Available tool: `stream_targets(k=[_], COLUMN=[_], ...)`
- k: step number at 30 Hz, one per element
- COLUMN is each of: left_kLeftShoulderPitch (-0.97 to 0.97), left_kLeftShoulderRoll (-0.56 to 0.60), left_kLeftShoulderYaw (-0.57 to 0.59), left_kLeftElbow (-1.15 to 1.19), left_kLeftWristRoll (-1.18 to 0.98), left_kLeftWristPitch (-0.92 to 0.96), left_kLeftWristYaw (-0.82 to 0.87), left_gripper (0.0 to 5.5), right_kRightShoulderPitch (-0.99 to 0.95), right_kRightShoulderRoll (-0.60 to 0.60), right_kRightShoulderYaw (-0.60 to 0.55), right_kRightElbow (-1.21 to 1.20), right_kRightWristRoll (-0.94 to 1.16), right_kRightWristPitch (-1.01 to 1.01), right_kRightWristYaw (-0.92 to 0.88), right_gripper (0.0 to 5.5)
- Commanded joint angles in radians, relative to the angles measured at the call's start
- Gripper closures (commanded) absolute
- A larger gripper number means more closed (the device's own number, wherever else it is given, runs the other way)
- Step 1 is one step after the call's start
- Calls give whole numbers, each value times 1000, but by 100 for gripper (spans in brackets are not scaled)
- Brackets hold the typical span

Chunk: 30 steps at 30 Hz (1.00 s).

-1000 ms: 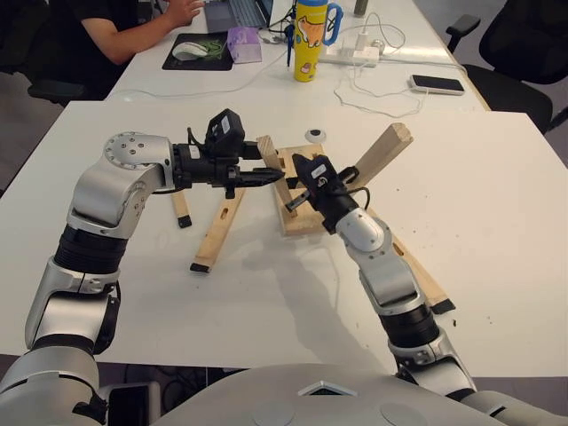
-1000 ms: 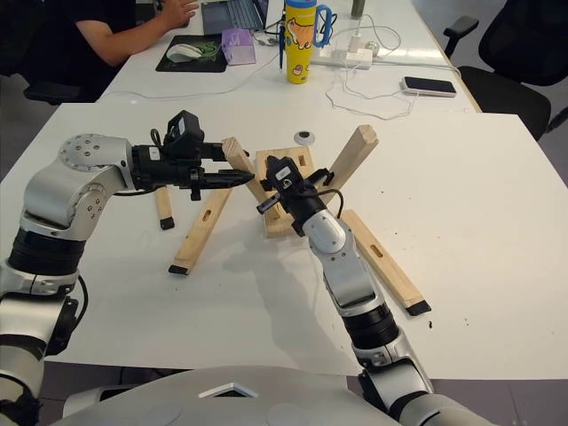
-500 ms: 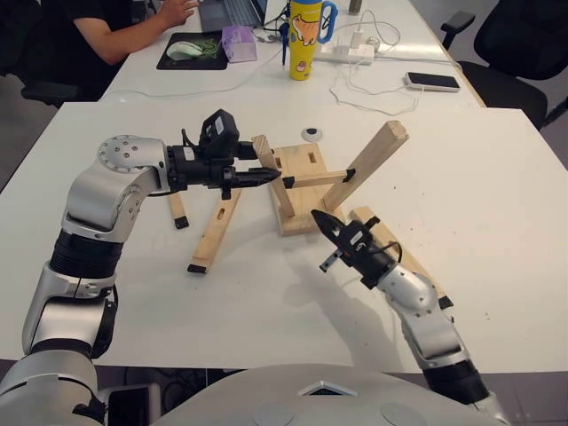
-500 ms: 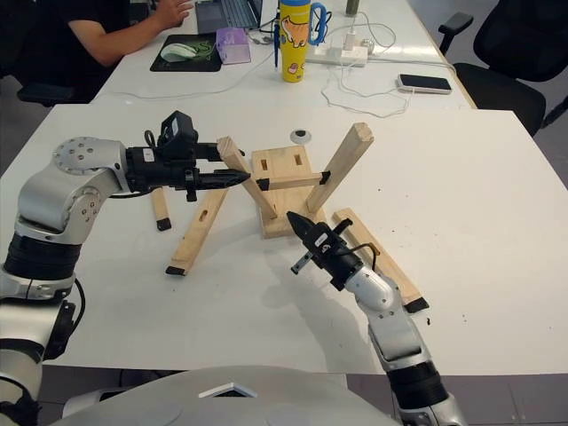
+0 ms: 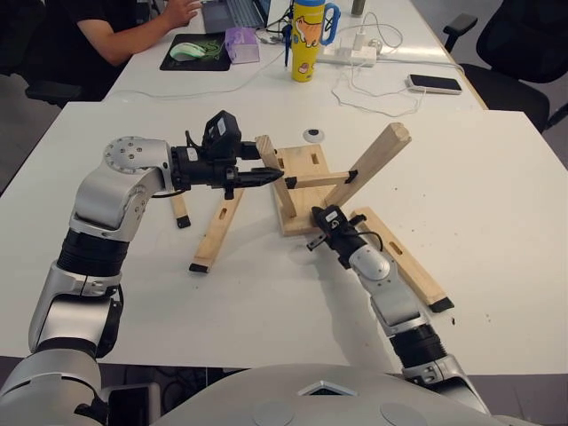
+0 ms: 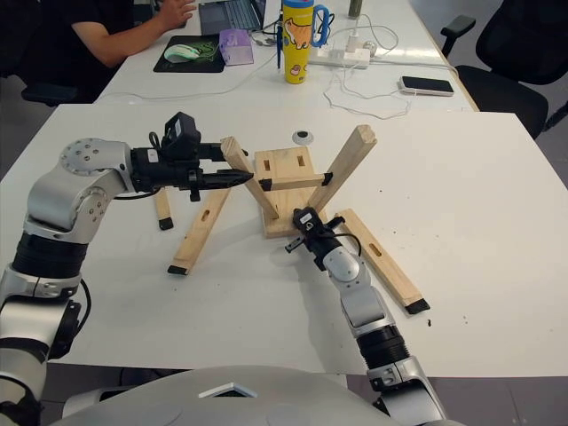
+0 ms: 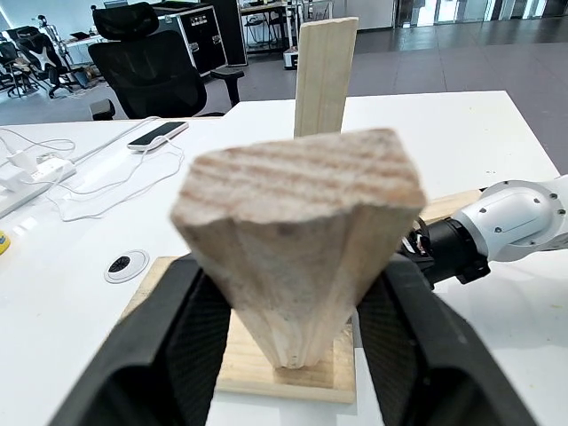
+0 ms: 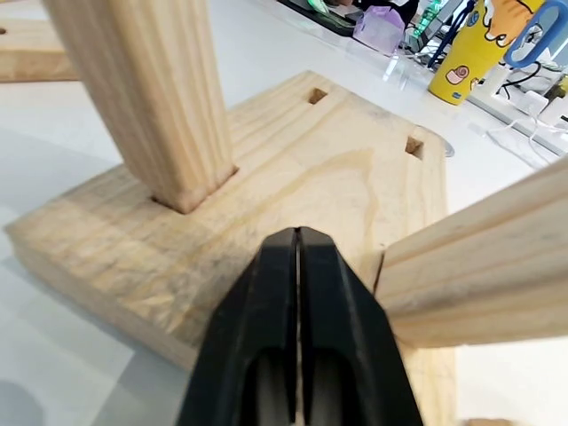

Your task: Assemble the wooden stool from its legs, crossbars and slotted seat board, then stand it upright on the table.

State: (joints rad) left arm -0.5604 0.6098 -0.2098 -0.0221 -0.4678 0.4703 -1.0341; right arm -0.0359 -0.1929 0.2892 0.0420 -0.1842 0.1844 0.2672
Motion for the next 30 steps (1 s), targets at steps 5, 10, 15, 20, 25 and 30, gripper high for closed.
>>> stream_targets(k=[5, 10, 15, 20, 25, 30], left_kLeftShoulderPitch=[125, 146, 212, 18, -238, -434], left_kLeftShoulderRoll=[-77, -77, 48, 28, -198, -252], left_kLeftShoulderYaw=[7, 162, 361, 582, 585, 631], left_kLeftElbow=[92, 0, -133, -149, -142, -156], left_kLeftWristRoll=[65, -55, -247, -540, -627, -711], left_kLeftWristPitch=[-91, -57, 116, 236, 140, 75], left_kLeftWristYaw=[95, 133, 93, 253, 557, 691], left_gripper=[348, 255, 209, 261, 361, 442], right_kRightShoulderPitch=[74, 72, 72, 75, 54, 48], right_kRightShoulderRoll=[-29, -17, -8, -7, -3, -1], right_kRightShoulderYaw=[83, 67, 49, 35, 42, 48], right_kRightElbow=[95, 107, 117, 112, 140, 146], right_kRightWristRoll=[-9, -3, 0, 3, 0, 1], right_kRightWristPitch=[178, 188, 191, 188, 178, 179], right_kRightWristYaw=[99, 70, 47, 40, 55, 64], right_gripper=[550, 550, 550, 550, 550, 550])
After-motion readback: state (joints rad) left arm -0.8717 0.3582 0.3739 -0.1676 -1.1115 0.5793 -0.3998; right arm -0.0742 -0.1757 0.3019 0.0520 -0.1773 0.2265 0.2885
